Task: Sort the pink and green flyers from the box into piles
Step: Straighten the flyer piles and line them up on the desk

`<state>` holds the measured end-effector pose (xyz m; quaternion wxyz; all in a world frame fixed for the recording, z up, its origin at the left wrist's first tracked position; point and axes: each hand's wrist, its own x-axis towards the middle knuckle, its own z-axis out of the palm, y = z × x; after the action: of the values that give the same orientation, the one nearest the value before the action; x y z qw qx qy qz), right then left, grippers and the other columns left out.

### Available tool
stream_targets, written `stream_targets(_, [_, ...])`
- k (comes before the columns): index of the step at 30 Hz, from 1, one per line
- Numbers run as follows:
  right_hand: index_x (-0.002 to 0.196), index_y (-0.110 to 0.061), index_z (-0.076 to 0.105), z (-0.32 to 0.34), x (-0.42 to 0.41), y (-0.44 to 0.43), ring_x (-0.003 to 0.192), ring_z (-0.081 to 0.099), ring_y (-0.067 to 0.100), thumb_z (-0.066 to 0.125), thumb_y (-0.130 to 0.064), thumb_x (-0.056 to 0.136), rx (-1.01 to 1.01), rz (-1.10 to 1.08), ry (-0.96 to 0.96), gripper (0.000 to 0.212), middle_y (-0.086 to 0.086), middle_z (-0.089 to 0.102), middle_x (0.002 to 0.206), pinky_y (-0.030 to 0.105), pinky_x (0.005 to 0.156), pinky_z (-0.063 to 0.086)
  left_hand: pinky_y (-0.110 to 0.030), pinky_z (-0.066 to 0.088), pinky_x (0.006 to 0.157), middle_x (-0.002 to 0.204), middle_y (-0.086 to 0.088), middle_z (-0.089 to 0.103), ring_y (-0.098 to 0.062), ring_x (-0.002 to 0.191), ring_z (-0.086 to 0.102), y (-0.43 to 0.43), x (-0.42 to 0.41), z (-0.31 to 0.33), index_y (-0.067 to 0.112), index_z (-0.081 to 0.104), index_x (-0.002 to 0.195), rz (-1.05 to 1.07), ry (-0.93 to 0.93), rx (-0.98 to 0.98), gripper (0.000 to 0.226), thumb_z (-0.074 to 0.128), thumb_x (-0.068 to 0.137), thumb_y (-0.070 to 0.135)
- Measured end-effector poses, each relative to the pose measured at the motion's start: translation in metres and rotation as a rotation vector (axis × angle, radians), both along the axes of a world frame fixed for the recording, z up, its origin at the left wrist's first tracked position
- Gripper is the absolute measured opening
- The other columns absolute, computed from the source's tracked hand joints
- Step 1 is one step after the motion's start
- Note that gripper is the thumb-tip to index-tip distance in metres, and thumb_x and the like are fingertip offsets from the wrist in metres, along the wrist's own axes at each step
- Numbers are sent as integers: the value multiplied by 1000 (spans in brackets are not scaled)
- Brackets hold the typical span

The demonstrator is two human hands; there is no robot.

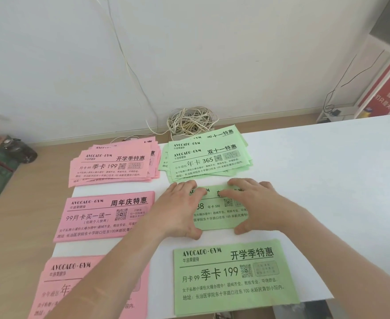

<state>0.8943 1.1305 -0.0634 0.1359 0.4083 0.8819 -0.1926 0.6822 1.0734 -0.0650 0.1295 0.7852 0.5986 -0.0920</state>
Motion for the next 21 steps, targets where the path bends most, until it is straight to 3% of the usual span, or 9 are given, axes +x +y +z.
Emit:
stream_targets(7, [146, -39, 25, 0, 1, 7, 138, 22, 12, 73, -63, 66, 53, 43, 19, 97, -12, 19, 154, 36, 106, 32, -33, 16, 115, 140, -3, 29, -23, 130, 29, 2, 2, 1, 24, 30, 140, -18, 16, 11, 89, 69, 65, 53])
stream_targets(15, [145, -43, 23, -3, 3, 9, 139, 15, 11, 69, -68, 64, 58, 39, 23, 97, -14, 16, 153, 35, 110, 30, -37, 15, 116, 144, -6, 26, -25, 134, 23, 1, 3, 3, 24, 30, 140, 14, 3, -9, 89, 71, 66, 50])
stream_targets(21, [142, -48, 27, 6, 0, 7, 140, 8, 9, 69, -71, 62, -6, -58, 96, 93, -16, 13, 151, 38, 111, 28, -37, 13, 118, 152, -2, 20, -21, 141, 14, -1, -7, 18, 24, 27, 143, 78, -91, 1, 83, 63, 77, 60])
